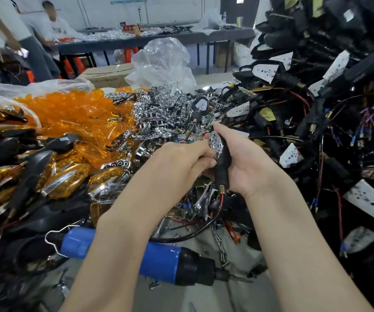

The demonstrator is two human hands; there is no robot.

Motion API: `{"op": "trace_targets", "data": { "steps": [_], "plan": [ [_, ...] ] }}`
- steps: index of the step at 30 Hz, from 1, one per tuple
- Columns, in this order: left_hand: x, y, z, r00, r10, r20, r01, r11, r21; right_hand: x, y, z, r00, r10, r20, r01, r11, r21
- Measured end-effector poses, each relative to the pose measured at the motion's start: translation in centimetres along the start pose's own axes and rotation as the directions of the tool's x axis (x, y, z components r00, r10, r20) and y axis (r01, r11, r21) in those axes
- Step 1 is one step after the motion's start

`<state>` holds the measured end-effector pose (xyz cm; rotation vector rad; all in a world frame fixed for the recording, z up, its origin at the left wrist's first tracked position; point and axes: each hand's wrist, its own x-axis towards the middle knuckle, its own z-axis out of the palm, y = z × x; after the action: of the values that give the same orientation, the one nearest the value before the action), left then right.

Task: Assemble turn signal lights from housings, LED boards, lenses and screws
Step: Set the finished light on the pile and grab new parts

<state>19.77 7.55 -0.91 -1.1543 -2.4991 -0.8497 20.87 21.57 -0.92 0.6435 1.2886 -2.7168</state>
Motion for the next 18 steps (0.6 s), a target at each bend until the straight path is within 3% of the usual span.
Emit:
{"op": "trace_targets", "data": {
  "steps": [7,11,15,18],
  "plan": [
    [-0.1,-0.5,-0.4,0.999,0.039,-0.027,-0.039,0.999,0.009,0.6,0.3,0.3,0.998,-0.047,-0.029,0.049,0.998,0.041],
    [-0.2,0.5,-0.8,0.999,0.018,-0.046,-0.016,0.999,0.048,0.7,-0.2,0.4,0.992,-0.124,-0.028,0.127,0.979,0.157],
    [-2.6,2.5,-2.1,0.969,-0.172,-0.177,0.148,0.979,-0.140,0.1,-1.1,0.1,0.963,-0.266,-0.055,0.271,0.935,0.229],
    [-7.0,3.9,-3.4,0.853,-0.453,-0.259,0.293,0.827,-0.480,-1.2,-2.1,-0.4,0.928,-0.368,-0.057,0.369,0.891,0.264]
  ]
}}
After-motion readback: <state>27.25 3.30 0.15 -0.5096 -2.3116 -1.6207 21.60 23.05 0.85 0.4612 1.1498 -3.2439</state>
